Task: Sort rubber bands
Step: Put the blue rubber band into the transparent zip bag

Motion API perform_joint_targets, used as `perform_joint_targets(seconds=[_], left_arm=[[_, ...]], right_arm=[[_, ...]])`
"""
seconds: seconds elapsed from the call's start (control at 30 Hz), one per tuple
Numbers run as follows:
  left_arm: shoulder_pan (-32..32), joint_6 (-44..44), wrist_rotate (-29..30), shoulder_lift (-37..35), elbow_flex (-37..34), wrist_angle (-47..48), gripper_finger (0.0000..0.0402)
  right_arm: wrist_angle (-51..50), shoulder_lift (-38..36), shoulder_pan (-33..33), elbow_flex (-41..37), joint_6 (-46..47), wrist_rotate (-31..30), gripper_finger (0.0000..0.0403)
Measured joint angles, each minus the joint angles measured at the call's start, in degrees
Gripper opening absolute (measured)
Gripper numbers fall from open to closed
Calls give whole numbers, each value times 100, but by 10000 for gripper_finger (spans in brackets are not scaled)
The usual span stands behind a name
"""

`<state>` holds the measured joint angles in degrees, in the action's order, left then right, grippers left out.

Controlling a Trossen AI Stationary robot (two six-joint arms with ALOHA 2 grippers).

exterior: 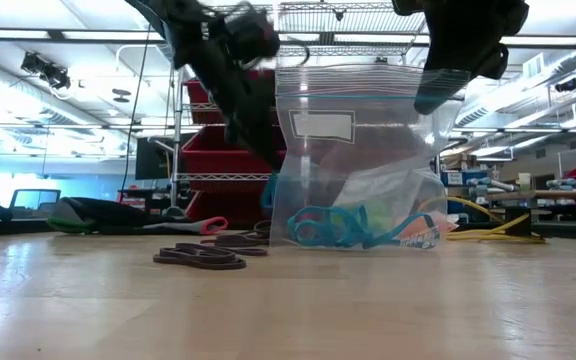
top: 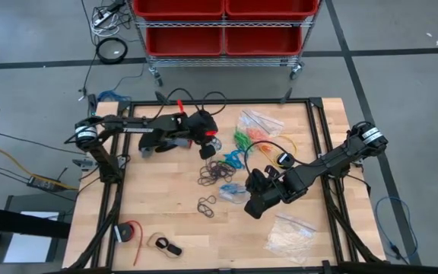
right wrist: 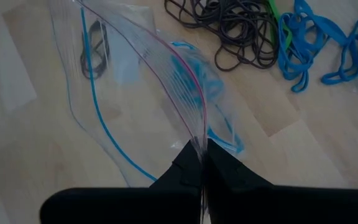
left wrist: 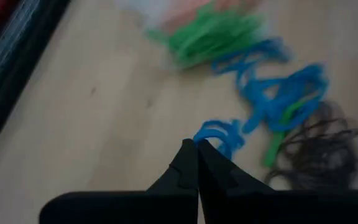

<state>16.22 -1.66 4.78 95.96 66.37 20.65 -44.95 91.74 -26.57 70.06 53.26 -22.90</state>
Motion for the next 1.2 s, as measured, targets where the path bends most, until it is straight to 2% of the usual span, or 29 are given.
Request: perform_joint_targets(seconds=[0.1, 0.23, 0.33, 0.4, 0.53, 0.77, 0.9, 1.07, 1.2], left_arm=[[135, -224, -929, 216, 0, 61, 1], [121, -267, -257, 486, -2, 206, 1], [149, -527, -837, 584, -45, 333, 1], [101, -559, -916, 599, -190, 297, 3], [108, -426, -425, 601, -589, 221, 12], [169, -133, -444, 578, -1198, -313, 42], [167, -112, -383, 556, -1257, -479, 60], [130, -132, 337, 460, -1281, -858, 64], [100, -104, 455, 446, -1275, -1147, 64]], right_arm=[[33, 0, 4, 0, -42, 0, 0], [26, 0, 3, 0, -42, 2, 0], [33, 0, 2, 0, -45, 4, 0], [31, 0, 2, 0, -45, 4, 0], [35, 0, 2, 0, -47, 4, 0], [58, 0, 4, 0, -99, 6, 0], [63, 0, 13, 0, -136, 7, 0], [71, 0, 15, 0, -148, 7, 0], [74, 0, 15, 0, -149, 7, 0]])
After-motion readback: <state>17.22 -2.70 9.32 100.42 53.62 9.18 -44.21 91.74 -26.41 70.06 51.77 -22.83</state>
